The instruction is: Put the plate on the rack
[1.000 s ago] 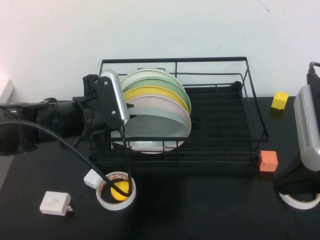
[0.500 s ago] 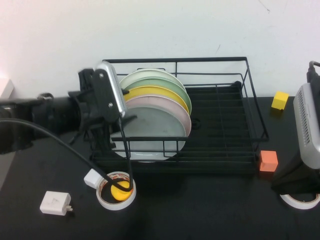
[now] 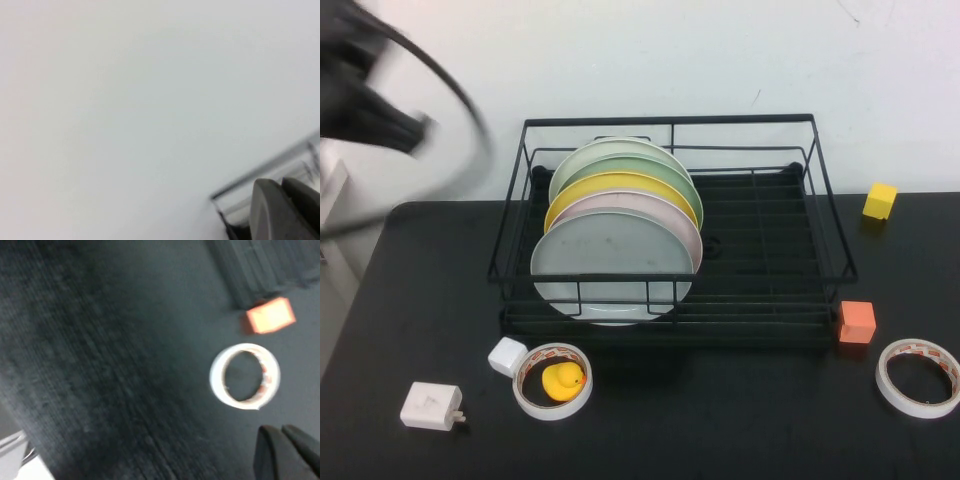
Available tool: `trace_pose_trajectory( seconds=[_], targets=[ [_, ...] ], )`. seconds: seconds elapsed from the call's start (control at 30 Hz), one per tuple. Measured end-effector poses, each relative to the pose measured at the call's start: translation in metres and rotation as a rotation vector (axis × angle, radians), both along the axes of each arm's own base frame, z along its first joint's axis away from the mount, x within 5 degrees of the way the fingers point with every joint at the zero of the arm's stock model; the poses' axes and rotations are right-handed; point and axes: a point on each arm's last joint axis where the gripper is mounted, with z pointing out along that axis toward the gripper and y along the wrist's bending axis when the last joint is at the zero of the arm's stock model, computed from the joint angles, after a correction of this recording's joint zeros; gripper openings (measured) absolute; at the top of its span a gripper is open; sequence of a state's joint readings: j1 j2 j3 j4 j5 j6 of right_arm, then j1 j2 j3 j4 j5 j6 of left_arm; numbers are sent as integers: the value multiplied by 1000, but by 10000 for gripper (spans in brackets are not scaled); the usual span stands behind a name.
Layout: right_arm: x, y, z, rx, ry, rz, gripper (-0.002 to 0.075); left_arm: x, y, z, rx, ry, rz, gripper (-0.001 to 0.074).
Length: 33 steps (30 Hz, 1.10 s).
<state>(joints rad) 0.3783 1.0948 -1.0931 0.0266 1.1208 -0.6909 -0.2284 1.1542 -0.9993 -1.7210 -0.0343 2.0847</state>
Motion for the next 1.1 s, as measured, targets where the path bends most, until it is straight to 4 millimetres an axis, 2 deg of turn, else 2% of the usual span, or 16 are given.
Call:
trace_pose_trajectory(
  seconds=[0.07,0.13,0.23,0.33,0.4,0.53,0.6,0.7,0.87,1.1],
  targets=[
    [-9,-6,9,9,-53,-31,4,-22,11,13,-110,-32,68,4],
    [-20,-10,17,37,-91,-51,4,-44,17,15,-179,-51,80,2],
    [-40,-18,26,96,-177,-83,4,-79,23,6,-284,-64,52,0],
    [-60,-26,16,147,-245,-110,4,-109,26,-18,-375,-38,8,0],
    [-72,-31,4,170,-282,-117,4,-126,27,-42,-413,-4,-22,0],
    [-95,-40,-31,204,-335,-127,4,-149,24,-90,-484,85,-88,0],
    [-101,-42,-50,223,-336,-141,4,-159,21,-112,-522,137,-138,0],
    [-109,-45,-77,267,-334,-183,4,-170,15,-134,-533,185,-221,0],
    [-116,-45,-97,348,-338,-215,3,-176,11,-137,-535,190,-288,0],
    [-117,-44,-98,355,-330,-218,3,-176,12,-137,-537,190,-279,-1]
  ],
)
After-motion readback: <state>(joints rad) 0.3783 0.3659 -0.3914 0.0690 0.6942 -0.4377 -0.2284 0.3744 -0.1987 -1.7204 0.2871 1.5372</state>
